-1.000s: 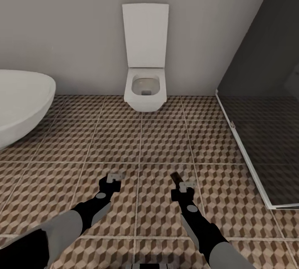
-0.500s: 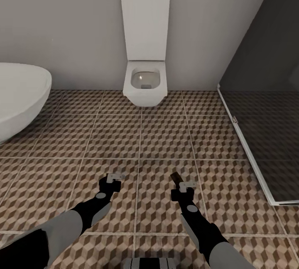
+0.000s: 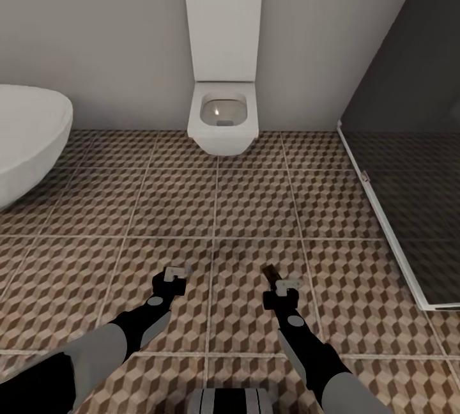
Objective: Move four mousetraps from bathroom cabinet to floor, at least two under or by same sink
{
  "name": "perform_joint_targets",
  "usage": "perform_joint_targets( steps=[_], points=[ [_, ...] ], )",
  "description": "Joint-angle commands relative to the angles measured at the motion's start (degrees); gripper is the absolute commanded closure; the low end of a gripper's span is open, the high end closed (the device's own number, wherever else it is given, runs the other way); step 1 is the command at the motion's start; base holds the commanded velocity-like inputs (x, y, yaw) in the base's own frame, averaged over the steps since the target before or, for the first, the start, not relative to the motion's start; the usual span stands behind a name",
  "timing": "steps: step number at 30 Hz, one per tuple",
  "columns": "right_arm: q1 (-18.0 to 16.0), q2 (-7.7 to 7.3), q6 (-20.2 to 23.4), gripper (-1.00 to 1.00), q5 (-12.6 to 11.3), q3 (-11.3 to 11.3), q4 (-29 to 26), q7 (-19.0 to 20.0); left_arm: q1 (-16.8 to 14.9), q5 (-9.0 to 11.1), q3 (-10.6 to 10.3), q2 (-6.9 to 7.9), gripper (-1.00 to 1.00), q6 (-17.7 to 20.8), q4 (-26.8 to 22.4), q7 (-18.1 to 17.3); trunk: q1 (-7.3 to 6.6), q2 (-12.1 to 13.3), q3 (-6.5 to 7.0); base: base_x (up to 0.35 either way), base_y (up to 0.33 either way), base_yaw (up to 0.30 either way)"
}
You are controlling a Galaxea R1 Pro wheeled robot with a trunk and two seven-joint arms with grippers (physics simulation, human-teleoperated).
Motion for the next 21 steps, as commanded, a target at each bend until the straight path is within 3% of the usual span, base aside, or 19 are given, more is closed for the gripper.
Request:
perform_joint_targets(
  steps=[1, 21],
  points=[
    [-0.04, -0.05, -0.19, 1.00, -0.70, 0.35, 0.01, -0.16, -0.04, 0.24, -0.49, 0.06, 1.00, -0.10, -0.14, 0.52, 0.22, -0.43, -0.31, 0.000, 0.000, 0.000],
    [-0.04, -0.03, -0.19, 1.00, -0.70, 0.35, 0.02, -0.16, -0.04, 0.23, -0.49, 0.06, 1.00, -0.10, -0.14, 0.50, 4.61, -8.45, -5.74, 0.000, 0.000, 0.000]
  ],
)
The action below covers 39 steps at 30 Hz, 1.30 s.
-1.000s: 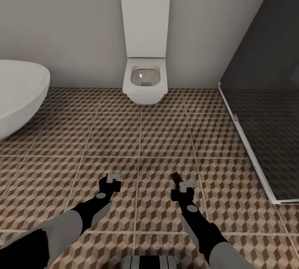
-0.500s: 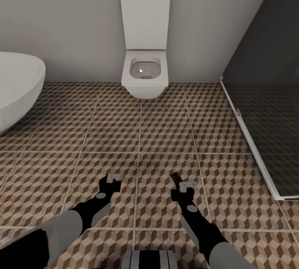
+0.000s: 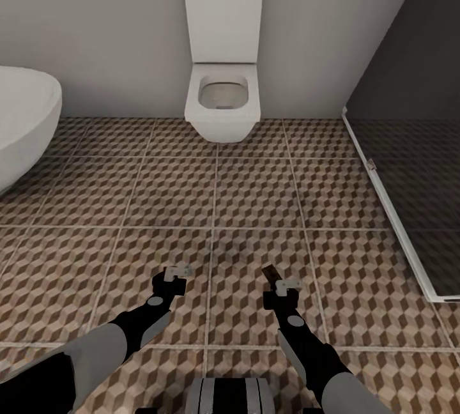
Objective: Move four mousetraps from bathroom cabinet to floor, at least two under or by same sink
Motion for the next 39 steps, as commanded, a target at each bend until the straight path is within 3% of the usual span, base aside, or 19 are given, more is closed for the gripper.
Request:
perform_joint_targets(
  steps=[1, 33, 39],
  points=[
    [-0.04, -0.04, -0.19, 1.00, -0.70, 0.35, 0.01, -0.16, -0.04, 0.24, -0.49, 0.06, 1.00, -0.10, -0.14, 0.53, 0.22, -0.43, -0.31, 0.000, 0.000, 0.000],
    [-0.04, -0.04, -0.19, 1.00, -0.70, 0.35, 0.05, -0.16, -0.04, 0.23, -0.49, 0.06, 1.00, -0.14, -0.14, 0.51, 7.24, -13.26, -8.95, 0.000, 0.000, 0.000],
    [-0.04, -0.04, -0.24, 1.00, -0.70, 0.35, 0.01, -0.16, -0.04, 0.17, -0.49, 0.06, 1.00, -0.55, -0.25, 0.46, 7.24, -13.26, -9.05, 0.000, 0.000, 0.000]
  ],
)
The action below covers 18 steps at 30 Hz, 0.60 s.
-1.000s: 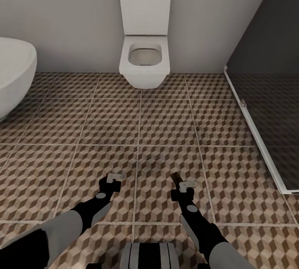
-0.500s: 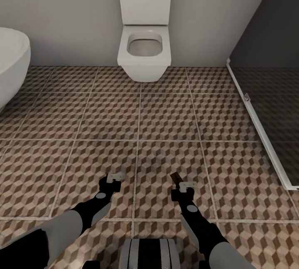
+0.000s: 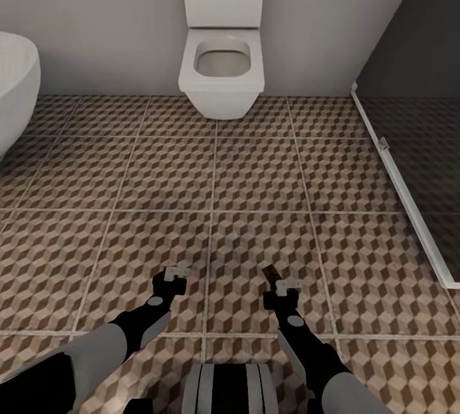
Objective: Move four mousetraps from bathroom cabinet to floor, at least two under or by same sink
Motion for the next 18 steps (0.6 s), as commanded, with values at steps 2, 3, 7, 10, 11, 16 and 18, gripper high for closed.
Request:
perform_joint_targets(
  steps=[2, 3, 7, 10, 11, 16, 18],
  points=[
    [-0.04, -0.04, -0.17, 1.00, -0.72, 0.35, 0.01, -0.16, -0.03, 0.24, -0.49, 0.06, 1.00, -0.20, -0.17, 0.52, -0.01, -0.01, -0.04, 0.000, 0.000, 0.000],
    [-0.04, -0.04, -0.19, 1.00, -0.72, 0.35, 0.02, -0.16, -0.03, 0.24, -0.49, 0.06, 1.00, -0.21, -0.15, 0.52, -0.01, -0.01, -0.04, 0.000, 0.000, 0.000],
    [-0.04, -0.04, -0.20, 1.00, -0.72, 0.35, 0.02, -0.16, -0.03, 0.26, -0.49, 0.06, 1.00, -0.19, -0.13, 0.52, -0.01, -0.01, -0.04, 0.000, 0.000, 0.000],
    [-0.04, -0.04, -0.18, 1.00, -0.72, 0.35, 0.02, -0.16, -0.03, 0.28, -0.49, 0.06, 1.00, -0.18, -0.12, 0.52, -0.01, -0.01, -0.04, 0.018, 0.011, 0.000],
    [-0.04, -0.04, -0.19, 1.00, -0.72, 0.35, 0.02, -0.16, -0.03, 0.27, -0.49, 0.06, 1.00, -0.18, -0.12, 0.52, -0.01, -0.01, -0.04, 0.108, 0.093, 0.000],
    [-0.04, -0.05, -0.18, 1.00, -0.63, 0.35, 0.01, -0.17, -0.03, 0.28, -0.49, 0.06, 1.00, -0.18, -0.12, 0.52, -0.01, -0.01, -0.04, 0.177, 0.162, 0.000],
    [-0.04, -0.05, -0.17, 1.00, -0.59, 0.35, 0.01, -0.17, -0.03, 0.29, -0.49, 0.06, 1.00, -0.18, -0.12, 0.52, -0.01, -0.01, -0.04, 0.223, 0.204, 0.000]
  ],
)
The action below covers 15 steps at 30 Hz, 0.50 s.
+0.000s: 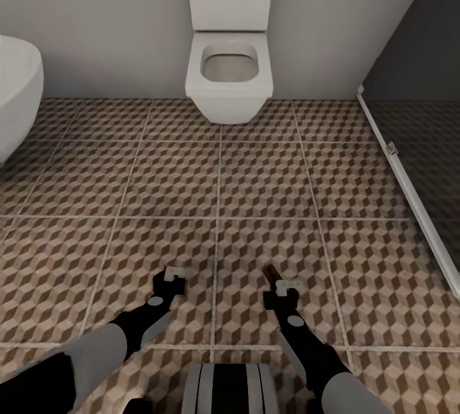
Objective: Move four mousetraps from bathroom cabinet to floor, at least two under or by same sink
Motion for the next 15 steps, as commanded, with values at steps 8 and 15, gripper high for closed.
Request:
perform_joint_targets(
  steps=[8, 15],
  points=[
    [-0.04, -0.03, -0.20, 1.00, -0.67, 0.34, 0.02, -0.14, -0.02, 0.28, -0.49, 0.07, 1.00, -0.08, -0.16, 0.53, 0.02, -0.01, -0.03, 0.243, 0.231, 0.000],
    [-0.04, -0.03, -0.19, 1.00, -0.67, 0.34, 0.02, -0.22, -0.02, 0.27, -0.49, 0.00, 1.00, -0.02, -0.16, 0.53, 0.02, -0.01, -0.03, 0.277, 0.195, 0.000]
  ],
)
